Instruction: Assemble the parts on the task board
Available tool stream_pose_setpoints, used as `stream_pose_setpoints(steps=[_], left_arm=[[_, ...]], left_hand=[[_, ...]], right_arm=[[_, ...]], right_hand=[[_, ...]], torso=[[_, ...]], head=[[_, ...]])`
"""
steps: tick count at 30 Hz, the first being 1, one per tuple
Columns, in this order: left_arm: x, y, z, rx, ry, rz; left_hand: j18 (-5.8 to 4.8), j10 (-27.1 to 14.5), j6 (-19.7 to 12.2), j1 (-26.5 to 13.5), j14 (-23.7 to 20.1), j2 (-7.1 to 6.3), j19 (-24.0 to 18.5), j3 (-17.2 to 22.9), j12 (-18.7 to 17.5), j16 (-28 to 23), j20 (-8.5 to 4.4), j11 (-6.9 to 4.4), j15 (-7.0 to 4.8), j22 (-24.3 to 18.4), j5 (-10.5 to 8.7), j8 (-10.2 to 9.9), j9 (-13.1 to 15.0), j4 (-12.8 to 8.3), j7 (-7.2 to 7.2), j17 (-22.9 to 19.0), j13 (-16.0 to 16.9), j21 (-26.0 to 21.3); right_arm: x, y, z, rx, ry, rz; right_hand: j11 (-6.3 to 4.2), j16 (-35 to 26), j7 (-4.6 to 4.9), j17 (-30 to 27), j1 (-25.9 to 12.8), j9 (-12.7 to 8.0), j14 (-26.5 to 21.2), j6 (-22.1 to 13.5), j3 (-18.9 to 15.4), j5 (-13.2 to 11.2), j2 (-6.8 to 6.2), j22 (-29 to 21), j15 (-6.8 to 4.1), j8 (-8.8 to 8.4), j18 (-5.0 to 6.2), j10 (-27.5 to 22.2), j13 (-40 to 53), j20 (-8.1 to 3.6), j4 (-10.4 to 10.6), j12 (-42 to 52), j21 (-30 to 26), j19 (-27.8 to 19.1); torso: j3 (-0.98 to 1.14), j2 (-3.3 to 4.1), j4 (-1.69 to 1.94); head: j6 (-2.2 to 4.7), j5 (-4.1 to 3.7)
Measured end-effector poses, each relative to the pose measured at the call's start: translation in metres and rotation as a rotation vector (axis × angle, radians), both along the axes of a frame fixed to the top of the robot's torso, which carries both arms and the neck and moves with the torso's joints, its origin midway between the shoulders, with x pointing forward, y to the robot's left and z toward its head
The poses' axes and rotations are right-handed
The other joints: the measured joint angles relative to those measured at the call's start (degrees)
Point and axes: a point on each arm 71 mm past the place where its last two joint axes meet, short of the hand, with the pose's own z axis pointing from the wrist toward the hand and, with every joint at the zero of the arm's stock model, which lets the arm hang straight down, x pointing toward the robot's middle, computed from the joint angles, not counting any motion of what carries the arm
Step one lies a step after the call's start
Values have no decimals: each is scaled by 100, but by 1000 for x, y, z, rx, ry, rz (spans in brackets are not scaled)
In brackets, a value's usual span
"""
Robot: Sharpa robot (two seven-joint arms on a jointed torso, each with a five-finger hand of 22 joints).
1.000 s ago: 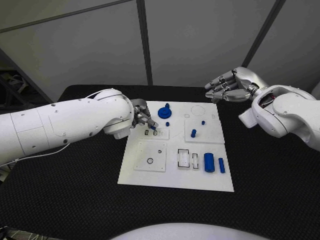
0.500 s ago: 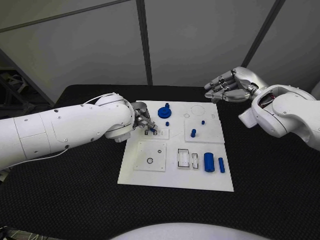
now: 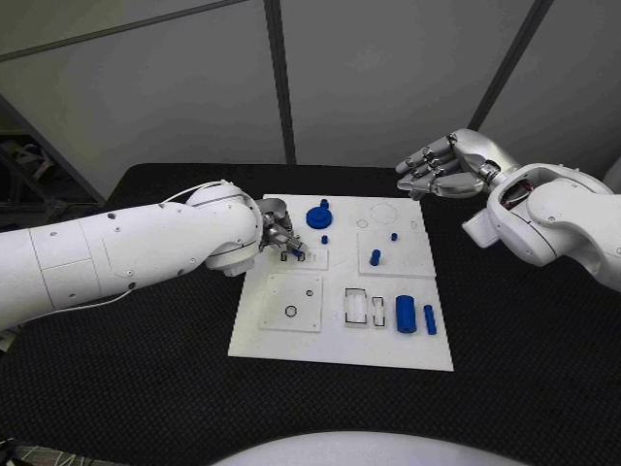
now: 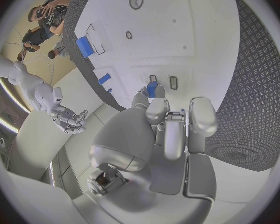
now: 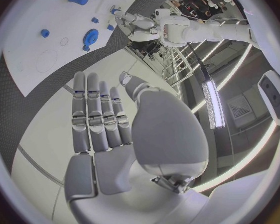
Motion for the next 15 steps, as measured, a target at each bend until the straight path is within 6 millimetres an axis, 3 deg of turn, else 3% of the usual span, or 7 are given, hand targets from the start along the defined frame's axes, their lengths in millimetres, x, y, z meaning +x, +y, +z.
stream_pose_setpoints(steps=[15], left_arm=[[-1, -4, -1, 3, 7, -16]], left_hand=[[-1, 43, 52, -104, 2, -45, 0, -15, -6, 0, 0, -38, 5, -1, -17, -3, -3, -15, -52, 0, -8, 0]], right_arm=[[0, 1, 0, -8, -2, 2]], right_hand=[[0, 1, 0, -6, -23, 0, 0, 0, 0, 0, 23, -7, 0, 0, 0, 0, -4, 0, 0, 0, -26, 0]], torso=[[0, 0, 2]], head=[[-10, -12]])
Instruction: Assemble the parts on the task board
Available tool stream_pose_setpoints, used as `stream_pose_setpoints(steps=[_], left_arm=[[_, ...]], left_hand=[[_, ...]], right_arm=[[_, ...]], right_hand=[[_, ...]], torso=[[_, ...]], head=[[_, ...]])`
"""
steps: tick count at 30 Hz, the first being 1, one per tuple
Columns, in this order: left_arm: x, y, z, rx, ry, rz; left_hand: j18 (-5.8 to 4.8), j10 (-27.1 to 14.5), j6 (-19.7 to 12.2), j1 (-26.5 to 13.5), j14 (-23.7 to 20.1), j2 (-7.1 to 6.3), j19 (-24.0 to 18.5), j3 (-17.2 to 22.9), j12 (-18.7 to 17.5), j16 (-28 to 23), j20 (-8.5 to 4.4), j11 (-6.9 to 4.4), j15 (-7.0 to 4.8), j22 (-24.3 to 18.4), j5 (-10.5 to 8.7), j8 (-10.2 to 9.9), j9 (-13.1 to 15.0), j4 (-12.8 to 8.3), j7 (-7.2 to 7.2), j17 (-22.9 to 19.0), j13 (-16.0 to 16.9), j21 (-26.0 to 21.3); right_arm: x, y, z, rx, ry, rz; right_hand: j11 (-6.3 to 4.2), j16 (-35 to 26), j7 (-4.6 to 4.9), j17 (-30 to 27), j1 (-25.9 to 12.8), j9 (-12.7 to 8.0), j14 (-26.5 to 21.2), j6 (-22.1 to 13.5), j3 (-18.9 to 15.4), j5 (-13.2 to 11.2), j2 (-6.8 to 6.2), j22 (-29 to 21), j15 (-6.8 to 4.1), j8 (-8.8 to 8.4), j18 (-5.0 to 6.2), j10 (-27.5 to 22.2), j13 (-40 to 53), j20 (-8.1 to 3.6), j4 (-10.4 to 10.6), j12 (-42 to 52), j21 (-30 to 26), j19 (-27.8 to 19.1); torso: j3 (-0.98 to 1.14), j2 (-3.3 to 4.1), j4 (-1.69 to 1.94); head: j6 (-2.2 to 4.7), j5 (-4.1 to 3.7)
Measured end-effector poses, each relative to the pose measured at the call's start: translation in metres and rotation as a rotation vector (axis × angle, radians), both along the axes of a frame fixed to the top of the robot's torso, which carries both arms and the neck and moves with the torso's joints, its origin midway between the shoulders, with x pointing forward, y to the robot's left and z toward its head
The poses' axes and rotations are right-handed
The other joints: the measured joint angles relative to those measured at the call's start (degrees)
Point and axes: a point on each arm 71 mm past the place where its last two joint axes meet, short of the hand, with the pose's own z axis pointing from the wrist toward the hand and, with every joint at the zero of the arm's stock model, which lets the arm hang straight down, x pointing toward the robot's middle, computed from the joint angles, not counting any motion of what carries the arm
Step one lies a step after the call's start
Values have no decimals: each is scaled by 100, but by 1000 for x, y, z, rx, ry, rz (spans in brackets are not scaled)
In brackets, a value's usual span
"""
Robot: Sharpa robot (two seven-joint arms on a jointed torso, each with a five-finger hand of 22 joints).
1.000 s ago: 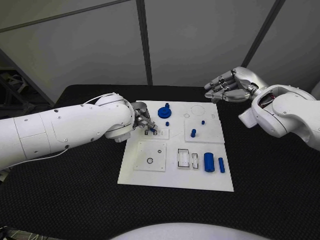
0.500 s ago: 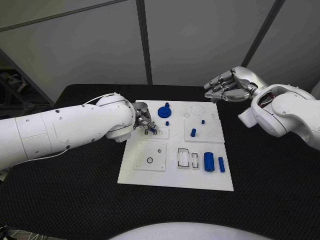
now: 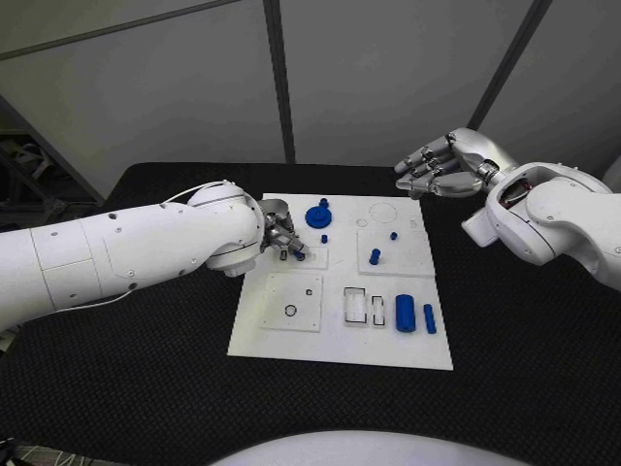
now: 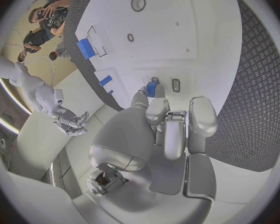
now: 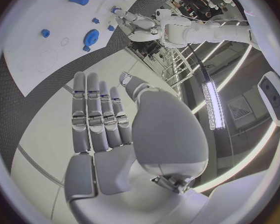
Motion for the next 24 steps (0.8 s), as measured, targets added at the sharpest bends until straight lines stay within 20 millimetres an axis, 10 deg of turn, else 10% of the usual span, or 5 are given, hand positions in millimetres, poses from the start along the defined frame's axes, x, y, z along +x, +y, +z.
stream_pose_setpoints(steps=[24], left_arm=[[0, -3, -1, 22, 23, -25]], left_hand=[[1, 18, 20, 2, 2, 2, 0, 0, -1, 0, 0, -15, 2, -1, -28, -45, 17, 0, -20, 0, 7, 0]], right_arm=[[0, 1, -1, -5, 4, 4]], right_hand=[[21, -21, 0, -5, 0, 0, 0, 0, -14, 0, 0, -19, 0, 0, 0, -21, -8, 0, 15, 0, -22, 0]], torso=[[-3, 0, 2]], head=[[-37, 8]])
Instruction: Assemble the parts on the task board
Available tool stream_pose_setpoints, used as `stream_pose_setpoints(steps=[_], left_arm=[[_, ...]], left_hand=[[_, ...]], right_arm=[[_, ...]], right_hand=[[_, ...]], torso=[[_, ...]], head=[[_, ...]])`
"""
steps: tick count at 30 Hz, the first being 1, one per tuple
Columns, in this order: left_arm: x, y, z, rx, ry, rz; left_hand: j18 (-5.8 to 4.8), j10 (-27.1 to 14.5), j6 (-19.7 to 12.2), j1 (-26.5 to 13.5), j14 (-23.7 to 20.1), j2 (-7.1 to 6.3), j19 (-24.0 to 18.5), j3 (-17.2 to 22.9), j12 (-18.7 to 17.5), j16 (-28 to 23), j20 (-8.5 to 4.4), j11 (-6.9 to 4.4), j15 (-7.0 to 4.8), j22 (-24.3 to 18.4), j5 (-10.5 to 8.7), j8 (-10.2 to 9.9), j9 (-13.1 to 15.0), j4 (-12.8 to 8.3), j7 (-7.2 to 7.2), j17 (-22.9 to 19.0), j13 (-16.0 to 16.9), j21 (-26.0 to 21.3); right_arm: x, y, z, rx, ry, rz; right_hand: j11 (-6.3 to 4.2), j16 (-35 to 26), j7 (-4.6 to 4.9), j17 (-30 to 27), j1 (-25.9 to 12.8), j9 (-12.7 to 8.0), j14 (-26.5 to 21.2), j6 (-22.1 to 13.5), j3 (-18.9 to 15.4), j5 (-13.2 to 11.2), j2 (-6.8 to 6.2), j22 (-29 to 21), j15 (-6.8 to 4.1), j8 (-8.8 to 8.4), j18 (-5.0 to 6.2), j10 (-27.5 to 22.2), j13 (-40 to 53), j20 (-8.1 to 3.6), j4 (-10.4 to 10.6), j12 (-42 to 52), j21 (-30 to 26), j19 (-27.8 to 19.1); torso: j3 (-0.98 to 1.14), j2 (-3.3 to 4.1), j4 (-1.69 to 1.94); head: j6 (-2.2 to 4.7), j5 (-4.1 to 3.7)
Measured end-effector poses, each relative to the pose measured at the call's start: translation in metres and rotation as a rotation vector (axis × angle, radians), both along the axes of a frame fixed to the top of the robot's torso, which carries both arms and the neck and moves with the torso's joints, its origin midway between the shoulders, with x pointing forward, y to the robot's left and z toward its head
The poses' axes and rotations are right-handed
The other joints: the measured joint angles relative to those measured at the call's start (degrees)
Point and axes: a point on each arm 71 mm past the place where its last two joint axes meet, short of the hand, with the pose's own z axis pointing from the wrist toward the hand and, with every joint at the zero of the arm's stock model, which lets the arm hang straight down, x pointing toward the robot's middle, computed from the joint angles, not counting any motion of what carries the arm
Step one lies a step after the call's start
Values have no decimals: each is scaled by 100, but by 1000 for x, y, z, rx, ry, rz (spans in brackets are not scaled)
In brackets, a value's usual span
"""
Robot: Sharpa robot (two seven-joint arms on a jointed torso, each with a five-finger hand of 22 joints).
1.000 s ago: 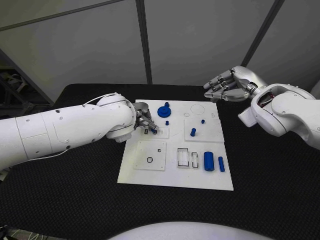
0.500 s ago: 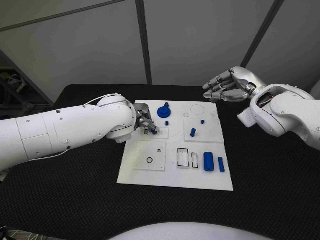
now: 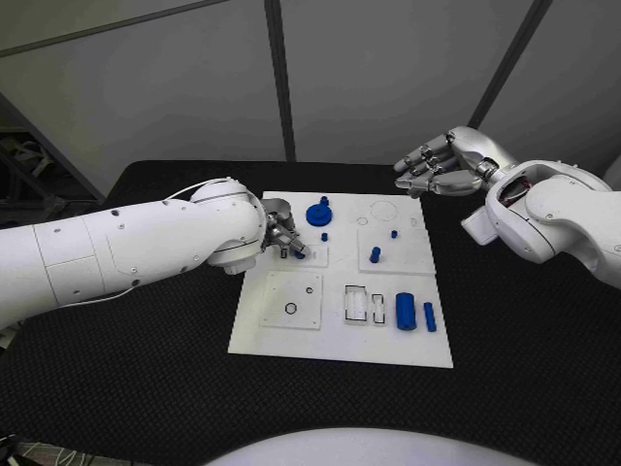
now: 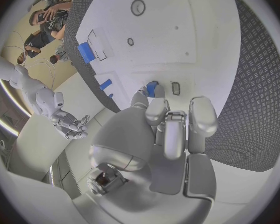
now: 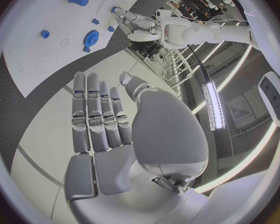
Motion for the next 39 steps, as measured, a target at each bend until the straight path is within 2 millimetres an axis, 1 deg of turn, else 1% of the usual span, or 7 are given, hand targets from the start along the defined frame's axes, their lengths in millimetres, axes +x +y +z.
stream_pose_setpoints(steps=[10, 18, 20, 28, 35, 36, 39], left_arm=[[2, -1, -1, 9, 8, -6], [4, -3, -1, 15, 12, -7], [5, -3, -2, 16, 13, -7], [7, -6, -3, 24, 20, -7], [8, -7, -4, 29, 26, -8], [8, -7, -4, 30, 26, -8], [8, -7, -4, 31, 27, -7]], left_hand=[[0, 6, 0, 0, 8, 0, 0, 0, 0, 0, 0, 7, 8, 0, -16, -7, -2, 0, 0, 0, -2, 0], [0, 7, 52, -157, 9, 59, 0, -31, -14, 0, 0, 9, 10, 0, -61, -8, 44, -33, -11, 0, -2, 0], [-1, 16, 83, -229, 9, 28, 0, 91, -22, 0, 0, 18, 9, 1, -89, -5, 55, -185, -41, 0, 1, 0], [0, 39, 123, -381, -22, 35, 0, 169, -22, 0, 0, -1, -3, 28, -111, 1, 86, -263, -61, 0, 12, 0], [0, 73, 166, -605, 0, 11, 21, 392, -22, 23, -21, -17, -24, 69, -135, 1, 133, -486, -99, 0, 43, 0], [0, 73, 166, -651, 0, -2, 21, 494, -22, 23, -21, -17, -24, 69, -135, 1, 139, -588, -99, 0, 47, 0], [0, 74, 206, -754, 1, -30, 41, 508, -22, 23, -42, -17, -25, 86, -149, -4, 161, -634, -102, 0, 56, 0]], right_arm=[[0, 0, 0, -2, -1, 2], [0, 1, 0, -3, -2, 3], [0, 1, 0, -4, -2, 3], [0, 1, 0, -4, -2, 5], [-1, 1, 0, -5, -2, 5], [-1, 1, 0, -5, -2, 5], [-1, 1, 0, -5, -2, 5]], right_hand=[[0, -27, 0, 0, 0, 0, 0, 0, 0, 0, 0, -6, 0, 0, 0, 0, -7, 21, 0, 0, 0, 21], [0, -27, 0, 1, 0, 0, 0, 0, 0, 0, 0, -6, 0, 0, 0, 0, -7, 21, 0, 0, 0, 21], [0, -27, 0, 1, 0, 0, 0, 0, 0, 0, 0, -6, 0, 0, 0, 0, -7, 21, 0, 0, 0, 21], [0, -27, 0, 1, 0, 0, 0, 0, 0, 0, 0, -5, 0, 0, 0, 0, -6, 21, 0, 0, 0, 21], [0, -27, 0, -6, -22, 0, 0, 0, -15, 0, 22, -14, 0, 0, 0, 0, -12, 20, 15, 0, -34, 21], [0, -27, 0, -6, -22, 0, 0, 0, -15, 0, 22, -14, 0, 0, 0, 0, -12, 20, 15, 0, -34, 20], [0, -26, 0, -6, -22, 0, 0, 0, -15, 0, 22, -14, 0, 0, 0, 0, -12, 20, 15, 0, -35, 21]], torso=[[1, 0, 0], [3, -1, -1], [3, 0, -1], [4, 0, -5], [3, -2, -5], [3, -3, -5], [3, -3, -4]], head=[[-21, 4], [-38, 7], [-38, 5], [-41, -3], [-49, -18], [-49, -18], [-49, -18]])
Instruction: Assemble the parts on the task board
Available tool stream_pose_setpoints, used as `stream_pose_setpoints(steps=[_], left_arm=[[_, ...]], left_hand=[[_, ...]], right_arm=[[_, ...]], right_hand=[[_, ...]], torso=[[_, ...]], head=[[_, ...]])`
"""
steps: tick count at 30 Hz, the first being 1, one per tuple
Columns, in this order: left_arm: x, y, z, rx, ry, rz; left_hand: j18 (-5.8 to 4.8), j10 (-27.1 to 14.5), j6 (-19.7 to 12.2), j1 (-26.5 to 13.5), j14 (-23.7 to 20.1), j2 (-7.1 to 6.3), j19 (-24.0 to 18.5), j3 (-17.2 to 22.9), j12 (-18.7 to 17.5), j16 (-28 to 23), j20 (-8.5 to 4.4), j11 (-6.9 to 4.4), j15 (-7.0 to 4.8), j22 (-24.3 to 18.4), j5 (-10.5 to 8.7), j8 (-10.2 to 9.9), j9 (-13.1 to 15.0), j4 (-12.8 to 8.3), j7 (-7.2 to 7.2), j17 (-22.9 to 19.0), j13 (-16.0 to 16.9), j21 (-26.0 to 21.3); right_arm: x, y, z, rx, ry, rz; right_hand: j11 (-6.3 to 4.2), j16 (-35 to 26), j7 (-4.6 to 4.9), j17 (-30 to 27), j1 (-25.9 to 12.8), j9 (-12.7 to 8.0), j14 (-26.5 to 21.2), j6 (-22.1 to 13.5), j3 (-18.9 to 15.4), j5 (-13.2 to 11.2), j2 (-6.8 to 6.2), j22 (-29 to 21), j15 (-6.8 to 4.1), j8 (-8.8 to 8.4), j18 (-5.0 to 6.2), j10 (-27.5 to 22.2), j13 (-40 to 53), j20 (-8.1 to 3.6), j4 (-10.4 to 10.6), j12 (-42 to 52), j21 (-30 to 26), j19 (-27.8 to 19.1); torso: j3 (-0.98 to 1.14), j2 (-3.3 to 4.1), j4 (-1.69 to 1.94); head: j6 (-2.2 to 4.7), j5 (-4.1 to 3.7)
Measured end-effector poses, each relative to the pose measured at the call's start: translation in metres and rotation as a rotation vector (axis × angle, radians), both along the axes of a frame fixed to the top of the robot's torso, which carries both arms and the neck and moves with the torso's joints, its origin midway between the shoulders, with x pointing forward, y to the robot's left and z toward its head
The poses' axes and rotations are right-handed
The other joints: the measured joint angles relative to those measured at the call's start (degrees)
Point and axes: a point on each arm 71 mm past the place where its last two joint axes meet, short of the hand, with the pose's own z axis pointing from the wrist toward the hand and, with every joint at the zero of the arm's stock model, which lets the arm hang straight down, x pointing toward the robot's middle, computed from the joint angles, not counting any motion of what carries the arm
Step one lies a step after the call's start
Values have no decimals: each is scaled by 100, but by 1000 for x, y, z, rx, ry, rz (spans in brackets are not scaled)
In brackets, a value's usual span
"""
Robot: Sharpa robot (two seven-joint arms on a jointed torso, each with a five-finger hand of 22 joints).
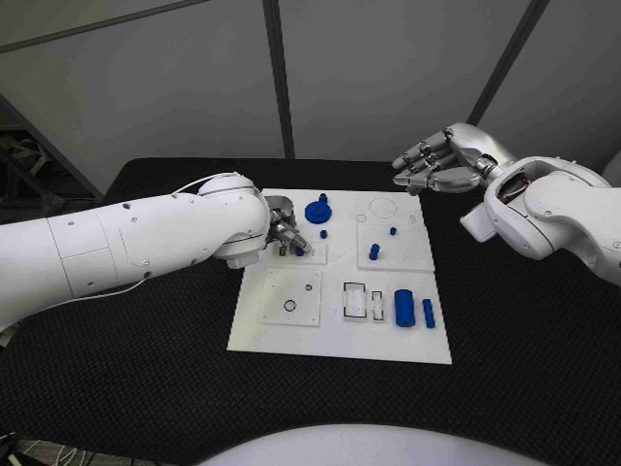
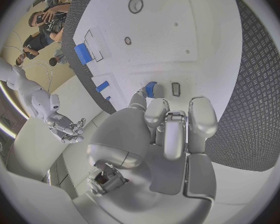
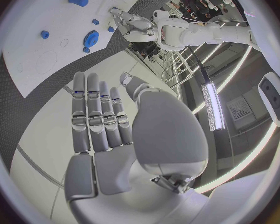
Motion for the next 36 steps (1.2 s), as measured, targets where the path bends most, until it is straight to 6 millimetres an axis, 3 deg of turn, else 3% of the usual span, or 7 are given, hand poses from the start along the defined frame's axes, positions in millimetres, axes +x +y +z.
stream_pose_setpoints(steps=[6, 12, 13, 15, 18, 30, 36], left_arm=[[1, 1, 0, 1, 1, 3], [1, 2, -1, 0, 2, 7], [1, 3, -1, -1, 3, 8], [0, 3, -1, -2, 2, 10], [0, 4, -1, -4, 0, 14], [2, 7, 9, -40, -29, 36], [8, 7, 28, -83, -62, 50]], left_hand=[[0, 43, 81, -282, -13, -116, 20, 147, 18, 0, -20, -42, -36, 36, -54, -22, 52, -147, -62, 0, 41, 22], [-1, 61, 152, -492, -21, -268, 41, -114, 41, 22, -41, -62, -85, 74, -121, -45, 120, 167, -93, 0, 86, 22], [-1, 61, 163, -514, -22, -290, 41, -139, 48, 22, -41, -63, -86, 81, -208, -45, 131, 230, -83, 0, 90, 22], [-1, 60, 203, -512, -30, -288, 41, -215, 69, 22, -41, -63, -96, 91, -855, -45, 182, 379, -82, 0, 109, 22], [-1, 60, 204, -512, -30, -288, 41, -305, 69, 22, -41, -64, -96, 102, -1162, -45, 231, 498, -83, 0, 131, 22], [-1, 59, 245, -467, -31, -423, 82, -563, 91, 44, -41, -63, -96, 130, -1730, -45, 420, 979, -41, 0, 175, 22], [0, 79, 245, -441, -31, -449, 82, -611, 91, 44, -41, -43, -95, 136, -1825, -45, 459, 1073, -41, 0, 182, 22]], right_arm=[[0, 0, 0, 0, 0, 0], [0, 0, 0, 0, 0, 0], [0, 0, 0, 0, 0, 0], [0, 0, 0, -1, 0, 0], [0, 0, 0, -1, 0, 0], [0, -1, 0, -1, 0, -1], [0, -2, 0, -2, 0, -3]], right_hand=[[0, -21, 0, -5, -1, 0, 0, 0, 0, 0, -1, -17, 0, 0, 0, 0, -7, 0, 0, 0, 0, 0], [-19, -36, 0, -10, -22, 0, -21, 0, -15, 0, -22, -33, 21, 0, 0, -24, -17, 0, 15, 0, -33, 0], [-1, -54, 0, -13, -22, 0, -21, 0, -24, 0, -22, -41, 21, 0, 0, -42, -23, 0, 6, 0, -55, 0], [0, -55, 0, -17, -22, 0, -21, 0, -31, 0, -23, -49, 21, 0, 0, -43, -24, 0, -1, 0, -56, 0], [0, -55, 0, -25, -22, 0, -42, 0, -38, 0, -22, -65, 42, 0, 0, -42, -36, 0, 6, 0, -96, 0], [21, -85, 2, -52, -47, 0, -63, -40, -65, 0, 2, -126, 63, 0, 0, -105, -59, 41, 33, 0, -163, -2], [21, -85, 2, -71, -46, 0, -83, -40, -80, 0, 2, -153, 83, 0, 0, -104, -71, 41, 48, 0, -228, -2]], torso=[[-1, -1, 2], [-3, -1, 8], [-3, -1, 9], [-3, -1, 9], [-3, -1, 9], [-3, -1, 9], [-2, -1, 9]], head=[[5, -6], [9, -12], [9, -12], [11, -12], [12, -16], [32, -49], [42, -43]])
